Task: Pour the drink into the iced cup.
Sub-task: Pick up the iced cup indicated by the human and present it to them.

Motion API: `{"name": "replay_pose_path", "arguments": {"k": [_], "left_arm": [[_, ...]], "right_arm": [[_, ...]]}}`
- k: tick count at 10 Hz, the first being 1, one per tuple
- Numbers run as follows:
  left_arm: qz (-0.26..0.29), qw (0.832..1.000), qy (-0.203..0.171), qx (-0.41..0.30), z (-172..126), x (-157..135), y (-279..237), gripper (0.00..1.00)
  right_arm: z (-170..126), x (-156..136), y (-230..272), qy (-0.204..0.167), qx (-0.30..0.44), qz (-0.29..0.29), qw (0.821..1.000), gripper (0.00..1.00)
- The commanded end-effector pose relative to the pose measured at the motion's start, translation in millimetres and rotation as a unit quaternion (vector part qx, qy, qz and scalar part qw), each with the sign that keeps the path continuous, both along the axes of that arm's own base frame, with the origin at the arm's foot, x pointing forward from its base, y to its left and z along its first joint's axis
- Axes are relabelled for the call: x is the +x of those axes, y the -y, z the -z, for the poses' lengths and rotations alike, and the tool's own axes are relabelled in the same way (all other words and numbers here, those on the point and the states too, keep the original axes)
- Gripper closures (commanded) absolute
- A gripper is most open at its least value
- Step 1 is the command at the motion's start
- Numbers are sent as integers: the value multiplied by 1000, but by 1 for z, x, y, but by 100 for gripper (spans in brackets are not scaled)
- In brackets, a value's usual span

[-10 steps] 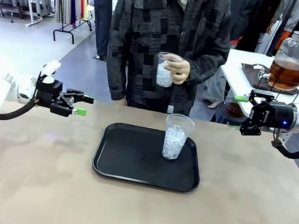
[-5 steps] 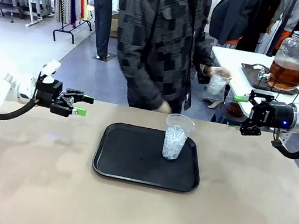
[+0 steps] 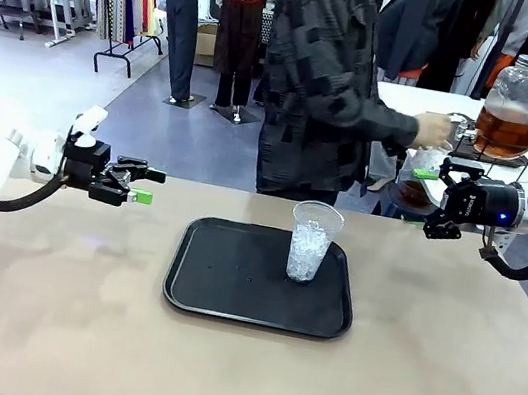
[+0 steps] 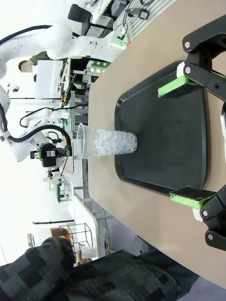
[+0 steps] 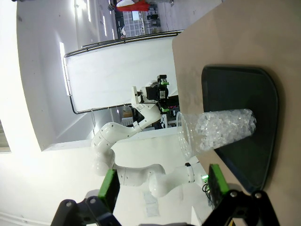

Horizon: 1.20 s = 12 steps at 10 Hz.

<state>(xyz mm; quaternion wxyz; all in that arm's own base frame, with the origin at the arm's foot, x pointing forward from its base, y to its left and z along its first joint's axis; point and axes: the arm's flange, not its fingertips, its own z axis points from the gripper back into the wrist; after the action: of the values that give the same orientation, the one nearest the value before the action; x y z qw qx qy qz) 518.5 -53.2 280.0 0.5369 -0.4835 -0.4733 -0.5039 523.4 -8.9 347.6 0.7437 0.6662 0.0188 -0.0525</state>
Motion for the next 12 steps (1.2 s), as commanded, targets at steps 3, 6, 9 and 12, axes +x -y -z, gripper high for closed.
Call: {"name": "replay_pose_path", "arguments": {"k": [3, 6, 9, 12], "left_arm": [[0, 1000, 1, 1, -2, -1, 0, 0], [0, 1000, 1, 1, -2, -1, 0, 0], [0, 1000, 1, 1, -2, -1, 0, 0], [0, 1000, 1, 1, -2, -1, 0, 0]], "right_arm": [[-2, 1, 0, 2, 1, 1, 1000, 0], [-2, 1, 0, 2, 1, 1, 1000, 0], [-2, 1, 0, 2, 1, 1, 1000, 0], [-2, 1, 0, 2, 1, 1, 1000, 0]]}}
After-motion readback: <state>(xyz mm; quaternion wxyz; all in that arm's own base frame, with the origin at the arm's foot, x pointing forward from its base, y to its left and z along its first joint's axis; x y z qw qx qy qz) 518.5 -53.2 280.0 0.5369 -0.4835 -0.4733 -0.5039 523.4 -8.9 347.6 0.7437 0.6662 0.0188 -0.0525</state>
